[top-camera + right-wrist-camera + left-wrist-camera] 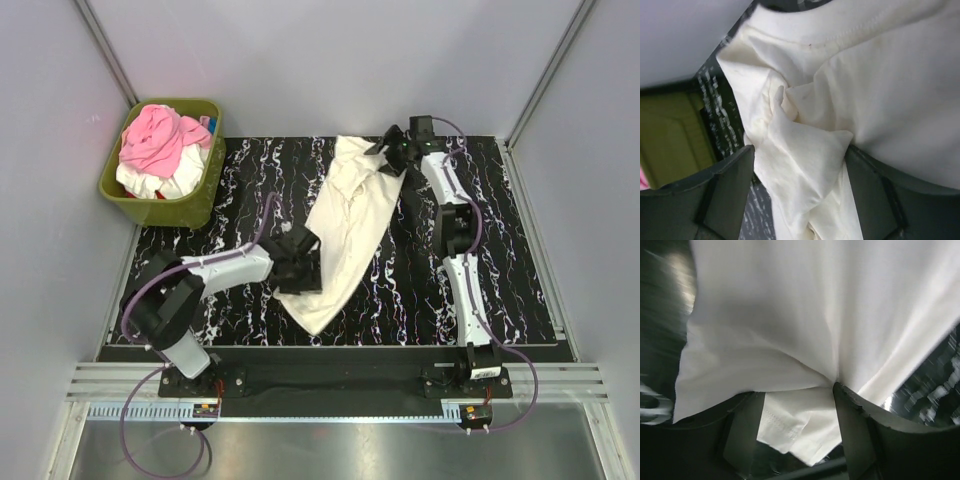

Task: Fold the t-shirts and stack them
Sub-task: Fold the tshirt

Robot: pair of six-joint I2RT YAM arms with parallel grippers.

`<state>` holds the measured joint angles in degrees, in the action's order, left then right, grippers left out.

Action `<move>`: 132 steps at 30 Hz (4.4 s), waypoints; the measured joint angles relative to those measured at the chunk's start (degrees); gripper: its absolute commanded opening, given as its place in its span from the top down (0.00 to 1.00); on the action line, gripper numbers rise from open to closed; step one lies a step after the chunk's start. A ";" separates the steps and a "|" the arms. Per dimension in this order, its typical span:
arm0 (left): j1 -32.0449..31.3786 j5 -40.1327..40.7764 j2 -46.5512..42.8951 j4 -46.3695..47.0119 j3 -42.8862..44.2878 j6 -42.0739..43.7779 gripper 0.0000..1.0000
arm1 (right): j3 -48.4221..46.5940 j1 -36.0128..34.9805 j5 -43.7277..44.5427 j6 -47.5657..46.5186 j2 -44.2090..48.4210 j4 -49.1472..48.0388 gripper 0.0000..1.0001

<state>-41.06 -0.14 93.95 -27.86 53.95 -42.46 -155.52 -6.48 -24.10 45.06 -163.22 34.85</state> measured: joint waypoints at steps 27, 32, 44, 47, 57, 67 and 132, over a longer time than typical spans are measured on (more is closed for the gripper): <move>-15.56 13.14 -27.74 -17.07 -5.55 -14.62 0.35 | 24.22 -2.08 -2.82 0.98 20.85 -11.41 0.00; -13.90 13.40 -17.94 -12.02 -4.31 -10.75 0.39 | 54.42 -2.58 3.87 -4.87 52.87 -6.56 0.06; -13.44 11.89 -9.11 -4.70 -6.40 -9.64 0.50 | 99.97 -21.03 9.53 -6.21 73.92 2.47 0.27; -13.77 11.37 -9.99 -3.37 -10.05 -10.80 0.55 | 104.80 -24.48 9.46 -3.87 75.87 2.80 0.28; -14.19 11.04 -12.61 0.20 -13.40 -13.20 0.83 | 107.23 -34.93 9.07 1.31 75.03 -1.31 0.49; -14.19 9.66 -14.19 2.12 -15.02 -14.88 0.92 | 108.45 -37.44 9.81 2.10 75.54 1.42 0.45; -22.12 4.63 -25.92 14.19 -29.16 -29.42 0.98 | 114.95 -43.50 17.70 4.70 81.74 5.03 1.00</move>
<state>-63.18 4.49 68.03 -13.67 24.80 -71.88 -40.58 -49.98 -6.39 49.76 -81.47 39.88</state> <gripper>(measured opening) 0.136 0.018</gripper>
